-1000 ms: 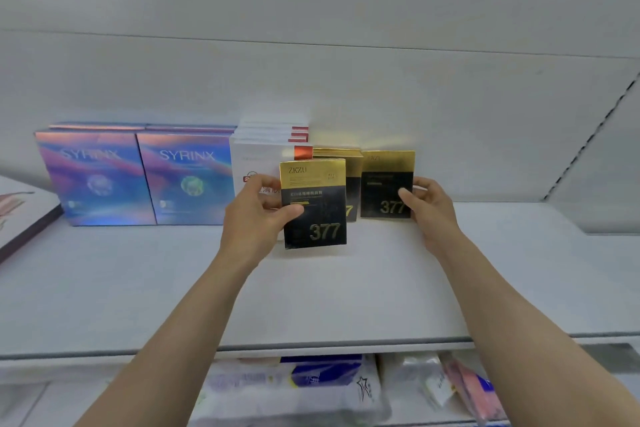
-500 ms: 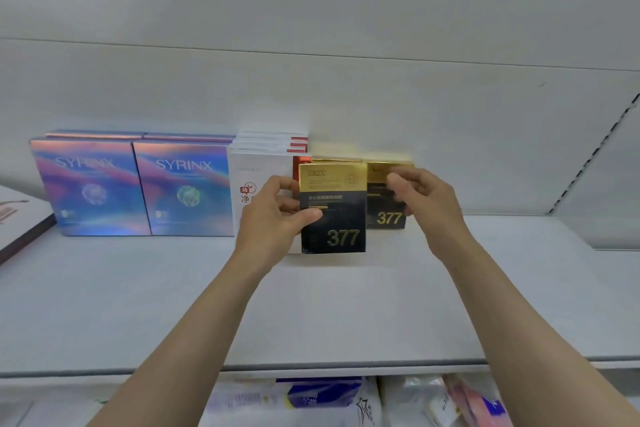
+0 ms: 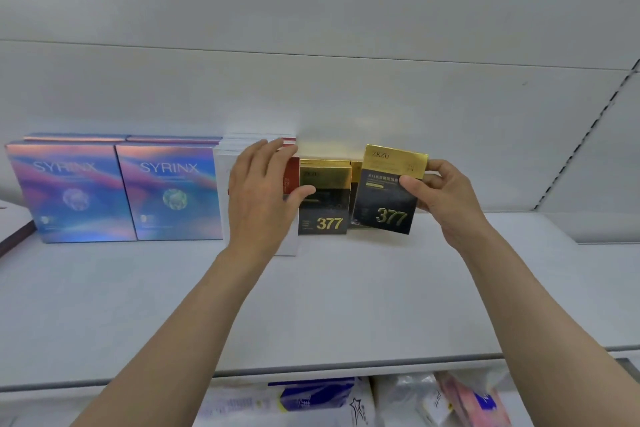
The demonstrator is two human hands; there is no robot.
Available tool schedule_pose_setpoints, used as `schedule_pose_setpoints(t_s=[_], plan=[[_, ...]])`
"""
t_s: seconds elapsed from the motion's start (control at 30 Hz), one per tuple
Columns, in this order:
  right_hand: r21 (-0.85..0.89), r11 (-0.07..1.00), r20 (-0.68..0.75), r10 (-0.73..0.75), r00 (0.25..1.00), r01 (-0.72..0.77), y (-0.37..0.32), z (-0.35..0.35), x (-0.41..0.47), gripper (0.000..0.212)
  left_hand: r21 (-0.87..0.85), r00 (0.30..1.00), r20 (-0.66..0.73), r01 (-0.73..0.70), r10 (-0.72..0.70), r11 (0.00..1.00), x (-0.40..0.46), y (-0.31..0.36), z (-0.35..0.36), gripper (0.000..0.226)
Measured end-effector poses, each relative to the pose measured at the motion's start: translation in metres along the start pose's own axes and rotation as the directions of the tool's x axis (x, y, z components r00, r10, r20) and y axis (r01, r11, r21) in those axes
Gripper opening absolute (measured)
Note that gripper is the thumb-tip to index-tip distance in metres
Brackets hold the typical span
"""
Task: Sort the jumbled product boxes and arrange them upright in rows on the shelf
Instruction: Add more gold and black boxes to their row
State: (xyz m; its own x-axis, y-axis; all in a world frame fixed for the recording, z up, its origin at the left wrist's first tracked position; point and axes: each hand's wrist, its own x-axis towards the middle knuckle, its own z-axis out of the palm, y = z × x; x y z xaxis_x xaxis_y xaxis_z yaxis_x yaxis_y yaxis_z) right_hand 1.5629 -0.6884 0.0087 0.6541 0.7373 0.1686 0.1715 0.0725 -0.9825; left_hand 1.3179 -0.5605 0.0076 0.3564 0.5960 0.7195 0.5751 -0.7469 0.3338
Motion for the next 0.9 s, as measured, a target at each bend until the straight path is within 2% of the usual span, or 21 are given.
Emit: schedule_pose_setpoints(t_s=[0.13,0.47,0.63,0.77,0.9], plan=[[-0.13,0.991,-0.072,0.001,0.997,-0.011,0.02,0.005,0.014,0.028,0.095,0.999,0.037,-0.034,0.031,0.995,0.001,-0.01,0.007,0.07],[-0.396,0.916,-0.177,-0.143,0.974,0.063,0.033,0.022,0.018,0.039,0.129,0.998,0.006,-0.058,0.058,0.99,0.004,-0.017,0.012,0.072],[-0.433,0.9,-0.179,-0.132,0.975,0.042,0.042,0.029,0.015,0.044,0.12,0.998,-0.01,-0.055,0.057,0.991,0.004,-0.018,0.013,0.071],[-0.498,0.866,-0.121,-0.108,0.987,0.034,0.048,0.032,0.016,0.058,0.123,0.998,-0.018,-0.052,0.054,0.991,0.004,-0.019,0.016,0.072],[-0.535,0.845,-0.126,-0.104,0.987,0.021,0.05,0.036,0.013,0.057,0.127,0.997,-0.032,-0.063,0.068,0.99,0.004,-0.021,0.018,0.072]])
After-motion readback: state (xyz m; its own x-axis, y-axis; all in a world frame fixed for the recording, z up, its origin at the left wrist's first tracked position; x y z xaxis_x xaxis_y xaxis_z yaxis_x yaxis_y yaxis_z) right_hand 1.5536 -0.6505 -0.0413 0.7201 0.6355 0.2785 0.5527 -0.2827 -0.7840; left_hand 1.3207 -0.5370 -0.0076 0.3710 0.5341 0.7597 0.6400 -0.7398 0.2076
